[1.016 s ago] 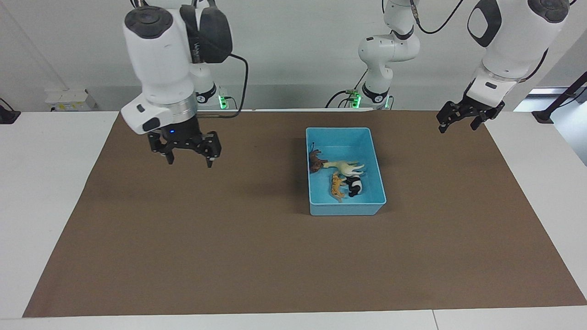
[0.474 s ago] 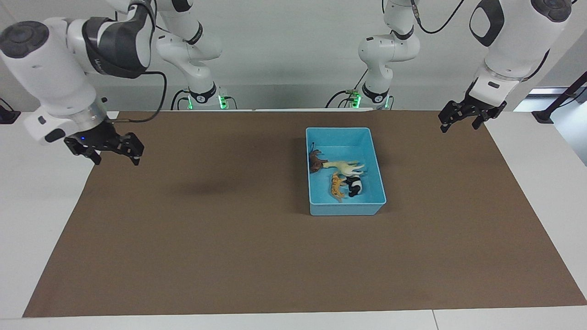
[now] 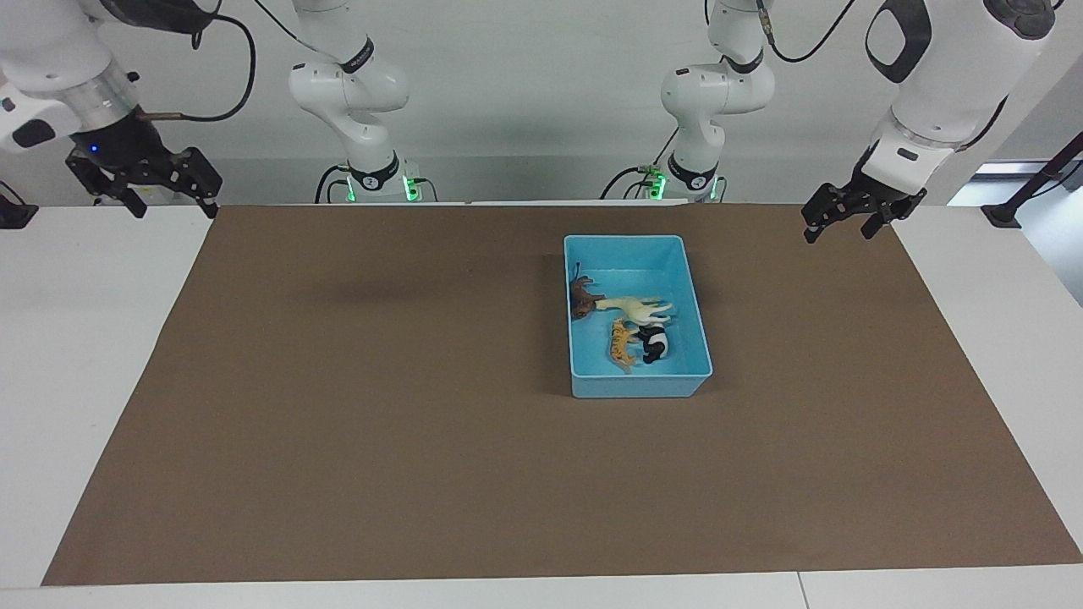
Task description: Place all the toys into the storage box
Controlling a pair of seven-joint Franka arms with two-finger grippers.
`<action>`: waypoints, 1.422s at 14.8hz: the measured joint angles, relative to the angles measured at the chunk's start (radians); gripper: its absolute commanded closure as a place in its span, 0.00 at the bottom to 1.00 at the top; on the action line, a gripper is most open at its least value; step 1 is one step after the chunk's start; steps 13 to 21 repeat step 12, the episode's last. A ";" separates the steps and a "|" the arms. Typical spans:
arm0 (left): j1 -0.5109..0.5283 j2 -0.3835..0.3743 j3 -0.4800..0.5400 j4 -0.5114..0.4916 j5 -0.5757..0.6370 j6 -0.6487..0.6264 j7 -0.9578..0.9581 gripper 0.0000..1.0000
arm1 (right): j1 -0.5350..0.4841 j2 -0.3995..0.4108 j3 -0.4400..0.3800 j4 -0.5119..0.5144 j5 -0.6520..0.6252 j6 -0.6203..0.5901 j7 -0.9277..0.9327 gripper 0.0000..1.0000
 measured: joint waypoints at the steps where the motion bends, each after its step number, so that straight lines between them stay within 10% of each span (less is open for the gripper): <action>1: -0.001 0.000 -0.002 0.000 0.000 0.000 0.000 0.00 | 0.000 -0.017 0.000 -0.033 0.000 0.008 0.005 0.00; 21: -0.015 0.001 -0.006 0.000 -0.001 -0.002 0.050 0.00 | 0.000 -0.032 0.021 -0.057 0.000 0.066 0.009 0.00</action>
